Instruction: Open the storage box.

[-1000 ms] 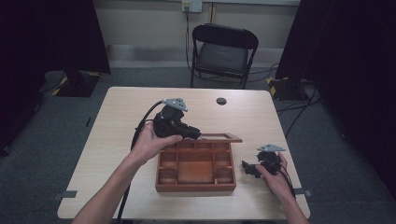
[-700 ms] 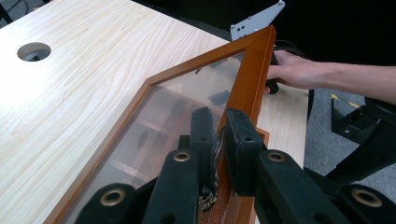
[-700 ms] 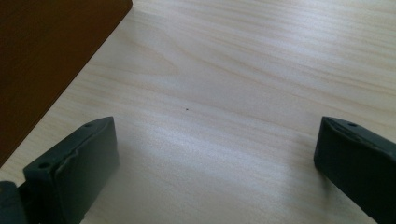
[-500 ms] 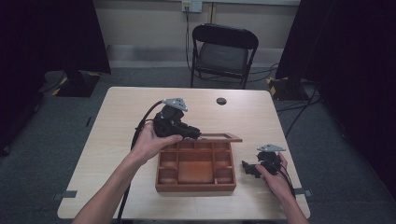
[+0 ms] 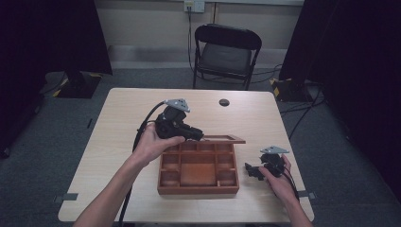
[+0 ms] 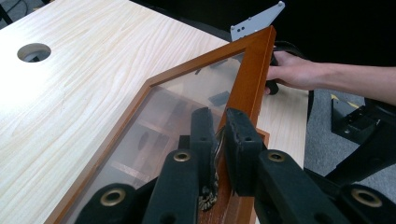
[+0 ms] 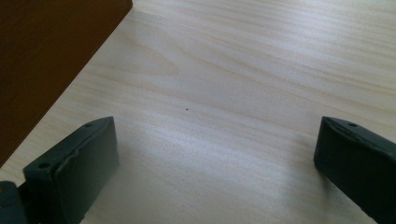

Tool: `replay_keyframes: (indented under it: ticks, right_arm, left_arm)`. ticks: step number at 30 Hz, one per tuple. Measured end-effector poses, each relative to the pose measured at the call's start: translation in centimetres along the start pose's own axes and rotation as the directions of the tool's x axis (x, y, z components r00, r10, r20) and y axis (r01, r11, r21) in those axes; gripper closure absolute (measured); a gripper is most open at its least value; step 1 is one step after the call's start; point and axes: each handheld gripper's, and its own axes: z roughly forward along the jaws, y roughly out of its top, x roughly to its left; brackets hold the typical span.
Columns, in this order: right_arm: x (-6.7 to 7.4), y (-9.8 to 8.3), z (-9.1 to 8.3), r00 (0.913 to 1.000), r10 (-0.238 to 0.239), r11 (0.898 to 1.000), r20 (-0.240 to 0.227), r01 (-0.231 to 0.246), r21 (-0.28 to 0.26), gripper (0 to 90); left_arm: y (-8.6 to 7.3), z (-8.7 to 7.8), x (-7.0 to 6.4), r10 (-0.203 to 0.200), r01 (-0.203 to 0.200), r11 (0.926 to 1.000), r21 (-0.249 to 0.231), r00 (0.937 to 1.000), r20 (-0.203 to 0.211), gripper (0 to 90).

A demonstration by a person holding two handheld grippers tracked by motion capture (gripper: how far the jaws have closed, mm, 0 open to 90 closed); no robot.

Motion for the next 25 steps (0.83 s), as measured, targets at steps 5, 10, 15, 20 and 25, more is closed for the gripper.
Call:
replay_keyframes:
  ticks: [5, 10, 15, 20, 25]
  right_arm:
    - [0.0, 0.0, 0.0, 1.0, 0.0, 1.0, 0.0, 0.0, 0.0, 0.0]
    - [0.0, 0.0, 0.0, 1.0, 0.0, 1.0, 0.0, 0.0, 0.0, 0.0]
    - [0.0, 0.0, 0.0, 1.0, 0.0, 1.0, 0.0, 0.0, 0.0, 0.0]
    - [0.0, 0.0, 0.0, 1.0, 0.0, 1.0, 0.0, 0.0, 0.0, 0.0]
    - [0.0, 0.0, 0.0, 1.0, 0.0, 1.0, 0.0, 0.0, 0.0, 0.0]
  left_arm:
    - [0.0, -0.03, 0.02, 0.0, 0.0, 1.0, -0.001, 1.0, 0.002, 82.2]
    - [0.0, -0.04, 0.05, 0.0, 0.0, 1.0, -0.001, 1.0, 0.001, 82.2]
    - [0.02, -0.03, 0.03, 0.0, 0.0, 1.0, 0.001, 1.0, 0.0, 82.2]
    - [0.01, -0.01, 0.0, -0.001, 0.001, 1.0, 0.0, 1.0, -0.001, 82.2]
    - [-0.03, 0.04, -0.09, 0.006, -0.006, 0.9999, 0.009, 1.0, 0.004, 82.1]
